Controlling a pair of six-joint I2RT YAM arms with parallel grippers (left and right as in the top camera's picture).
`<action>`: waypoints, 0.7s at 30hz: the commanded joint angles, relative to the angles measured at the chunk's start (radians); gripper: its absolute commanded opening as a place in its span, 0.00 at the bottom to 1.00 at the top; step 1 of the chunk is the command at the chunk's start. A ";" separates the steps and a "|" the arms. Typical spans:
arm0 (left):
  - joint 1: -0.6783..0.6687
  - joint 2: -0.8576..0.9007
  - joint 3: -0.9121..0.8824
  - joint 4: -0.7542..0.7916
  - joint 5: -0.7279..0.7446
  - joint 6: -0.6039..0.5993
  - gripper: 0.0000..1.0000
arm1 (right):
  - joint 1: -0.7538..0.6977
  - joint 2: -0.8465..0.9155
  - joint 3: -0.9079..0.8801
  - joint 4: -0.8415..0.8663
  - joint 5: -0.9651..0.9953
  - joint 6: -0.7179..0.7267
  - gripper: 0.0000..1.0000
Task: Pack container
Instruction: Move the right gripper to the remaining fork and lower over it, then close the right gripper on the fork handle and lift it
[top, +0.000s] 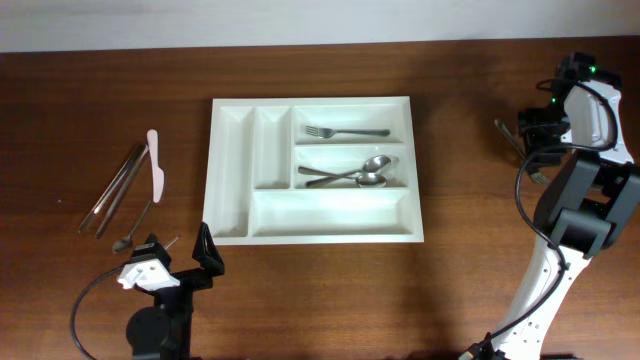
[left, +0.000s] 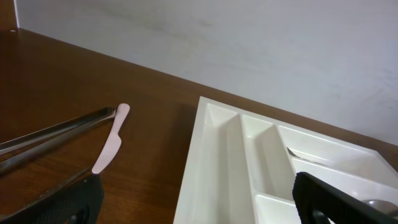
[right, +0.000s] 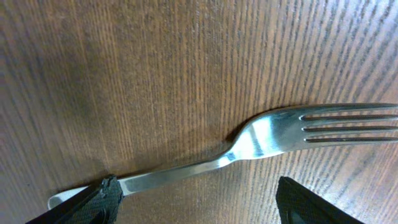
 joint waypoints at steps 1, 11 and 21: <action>0.006 -0.006 -0.007 0.002 0.014 0.019 0.99 | -0.013 -0.037 -0.006 0.001 0.013 0.010 0.81; 0.006 -0.006 -0.007 0.002 0.014 0.019 0.99 | -0.014 -0.005 -0.024 -0.006 0.028 0.009 0.81; 0.006 -0.006 -0.007 0.002 0.014 0.019 0.99 | -0.014 -0.005 -0.093 0.016 0.025 0.009 0.81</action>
